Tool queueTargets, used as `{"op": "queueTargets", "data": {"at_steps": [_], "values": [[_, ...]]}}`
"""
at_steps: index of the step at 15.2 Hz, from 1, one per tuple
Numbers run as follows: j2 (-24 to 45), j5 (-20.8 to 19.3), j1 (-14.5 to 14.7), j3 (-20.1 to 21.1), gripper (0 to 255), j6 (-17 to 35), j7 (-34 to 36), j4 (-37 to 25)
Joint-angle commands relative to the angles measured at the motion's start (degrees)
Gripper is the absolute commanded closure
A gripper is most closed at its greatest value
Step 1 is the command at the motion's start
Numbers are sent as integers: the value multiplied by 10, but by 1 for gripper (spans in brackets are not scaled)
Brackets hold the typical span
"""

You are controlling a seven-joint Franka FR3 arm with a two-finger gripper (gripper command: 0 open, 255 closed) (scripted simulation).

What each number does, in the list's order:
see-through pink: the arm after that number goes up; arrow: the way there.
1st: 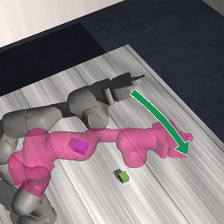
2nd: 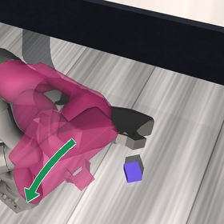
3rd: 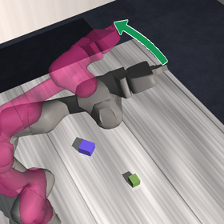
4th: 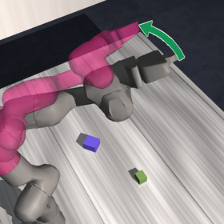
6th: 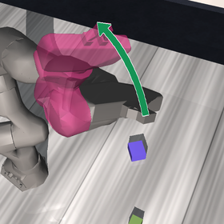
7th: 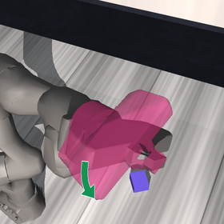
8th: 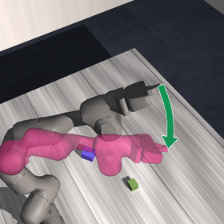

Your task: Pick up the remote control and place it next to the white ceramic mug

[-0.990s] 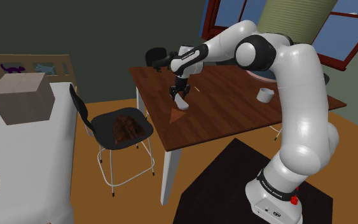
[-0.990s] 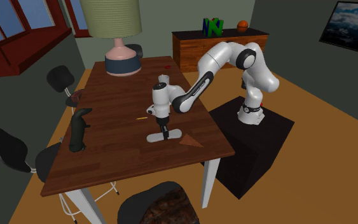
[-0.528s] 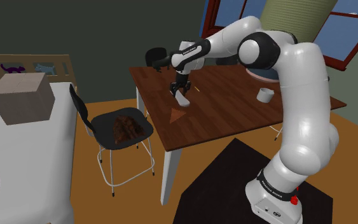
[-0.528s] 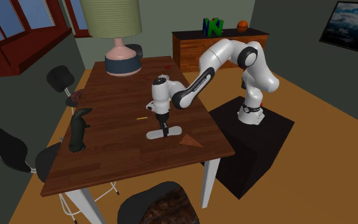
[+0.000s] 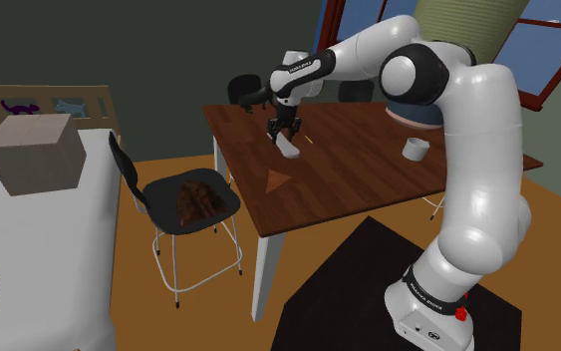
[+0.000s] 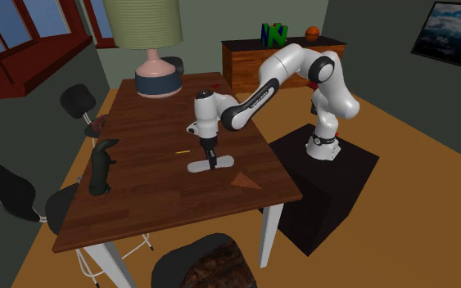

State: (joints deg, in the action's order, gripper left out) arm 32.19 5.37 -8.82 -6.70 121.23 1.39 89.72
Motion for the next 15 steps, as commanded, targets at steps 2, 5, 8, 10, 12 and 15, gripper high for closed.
{"op": "queueTargets", "data": {"at_steps": [2,5,8,10,12,15], "values": [[-12,-2,1,-1,255,-18,2,-6],[-21,-3,1,-2,255,-36,3,-15],[-29,-5,1,-2,255,-55,4,-26],[-34,-6,1,-3,255,-68,5,-34],[-39,-6,1,-3,255,-81,6,-43],[-44,-7,1,-4,255,-97,7,-54]]}}
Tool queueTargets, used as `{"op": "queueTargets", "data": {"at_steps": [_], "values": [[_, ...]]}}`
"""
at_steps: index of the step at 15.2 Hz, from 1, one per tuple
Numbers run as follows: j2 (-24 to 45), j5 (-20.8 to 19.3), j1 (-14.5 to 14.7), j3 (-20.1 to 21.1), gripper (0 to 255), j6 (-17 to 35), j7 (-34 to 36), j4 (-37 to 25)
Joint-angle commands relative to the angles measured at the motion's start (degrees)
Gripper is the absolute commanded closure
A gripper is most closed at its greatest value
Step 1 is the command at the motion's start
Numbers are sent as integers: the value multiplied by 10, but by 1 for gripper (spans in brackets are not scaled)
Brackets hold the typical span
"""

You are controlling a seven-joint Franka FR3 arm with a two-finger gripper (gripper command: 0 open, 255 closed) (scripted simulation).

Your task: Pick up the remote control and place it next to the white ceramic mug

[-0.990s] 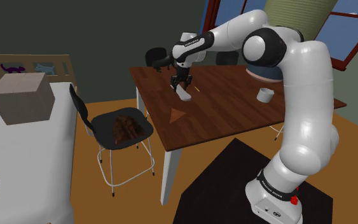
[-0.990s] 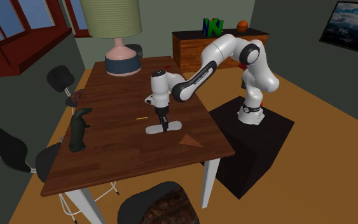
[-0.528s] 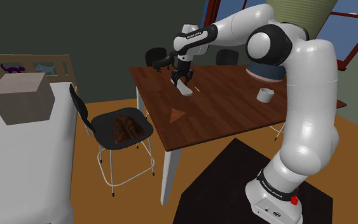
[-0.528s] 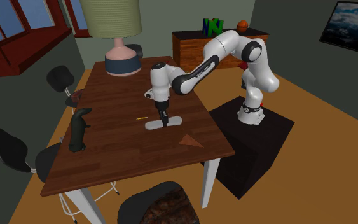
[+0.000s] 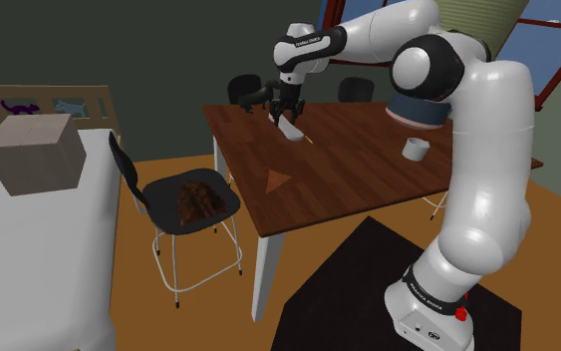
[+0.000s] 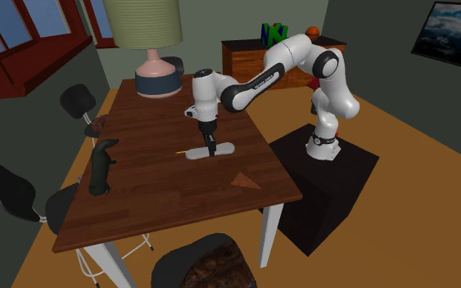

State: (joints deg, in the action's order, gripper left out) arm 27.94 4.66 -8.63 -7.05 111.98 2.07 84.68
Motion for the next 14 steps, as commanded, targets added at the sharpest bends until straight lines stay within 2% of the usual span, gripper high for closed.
{"op": "queueTargets", "data": {"at_steps": [1,7,14], "values": [[-13,0,-7,-3,255,2,-11,15],[-73,0,-47,-23,255,32,-75,107],[-120,1,-96,-52,255,51,-156,175]]}}
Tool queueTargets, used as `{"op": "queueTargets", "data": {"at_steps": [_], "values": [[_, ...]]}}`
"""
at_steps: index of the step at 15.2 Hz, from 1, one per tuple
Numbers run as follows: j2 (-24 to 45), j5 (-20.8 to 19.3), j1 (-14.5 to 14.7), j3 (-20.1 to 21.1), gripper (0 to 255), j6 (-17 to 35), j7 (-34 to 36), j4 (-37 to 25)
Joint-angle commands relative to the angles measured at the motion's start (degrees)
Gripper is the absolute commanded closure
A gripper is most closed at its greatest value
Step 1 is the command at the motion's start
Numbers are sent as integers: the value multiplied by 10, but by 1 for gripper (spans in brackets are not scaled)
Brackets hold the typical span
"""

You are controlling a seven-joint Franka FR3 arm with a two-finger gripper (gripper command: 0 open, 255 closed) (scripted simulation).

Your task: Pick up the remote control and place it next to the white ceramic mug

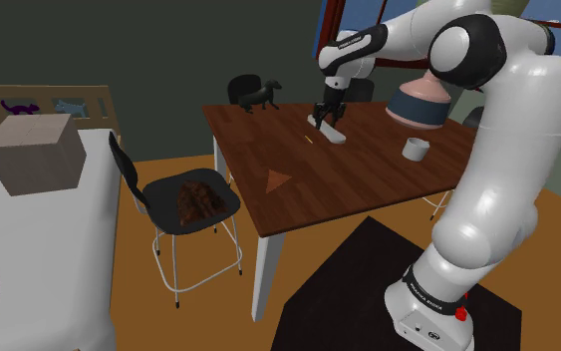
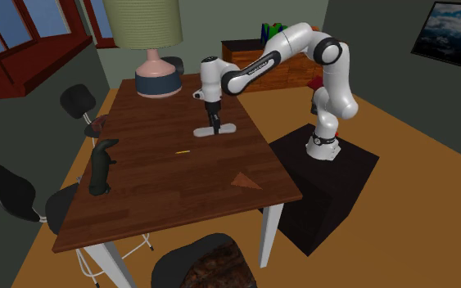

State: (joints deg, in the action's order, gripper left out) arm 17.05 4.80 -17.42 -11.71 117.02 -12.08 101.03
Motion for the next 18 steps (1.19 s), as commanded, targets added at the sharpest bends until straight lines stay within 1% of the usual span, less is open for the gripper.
{"op": "queueTargets", "data": {"at_steps": [1,9,14,18], "values": [[-15,0,-16,-9,255,3,-26,18],[-35,3,-76,-46,255,9,-126,47],[-31,9,-117,-69,255,6,-192,43],[-18,17,-151,-87,255,0,-246,27]]}}
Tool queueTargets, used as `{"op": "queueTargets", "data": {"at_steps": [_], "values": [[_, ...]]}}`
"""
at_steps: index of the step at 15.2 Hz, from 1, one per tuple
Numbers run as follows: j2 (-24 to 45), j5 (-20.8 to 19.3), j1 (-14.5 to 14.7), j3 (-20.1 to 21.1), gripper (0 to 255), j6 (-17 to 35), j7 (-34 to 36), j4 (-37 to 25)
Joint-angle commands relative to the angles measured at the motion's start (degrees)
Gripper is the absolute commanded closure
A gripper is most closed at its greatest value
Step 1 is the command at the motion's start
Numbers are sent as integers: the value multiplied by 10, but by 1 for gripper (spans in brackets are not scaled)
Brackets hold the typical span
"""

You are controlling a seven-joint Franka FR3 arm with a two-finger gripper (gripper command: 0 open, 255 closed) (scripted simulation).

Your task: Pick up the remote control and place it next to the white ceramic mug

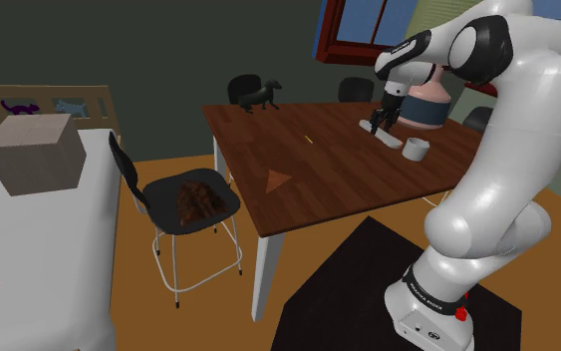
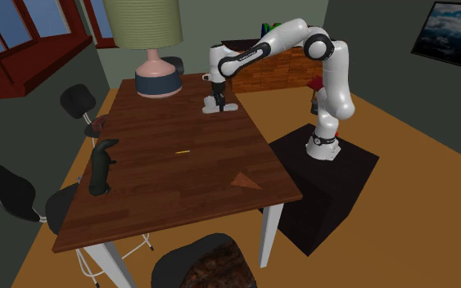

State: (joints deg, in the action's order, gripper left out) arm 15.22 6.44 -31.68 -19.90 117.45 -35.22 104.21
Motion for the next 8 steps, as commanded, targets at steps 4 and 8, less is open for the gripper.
{"op": "queueTargets", "data": {"at_steps": [4,8], "values": [[21,12,-46,-20,255,-14,-68,-31],[51,26,-85,-33,255,-28,-121,-70]]}}
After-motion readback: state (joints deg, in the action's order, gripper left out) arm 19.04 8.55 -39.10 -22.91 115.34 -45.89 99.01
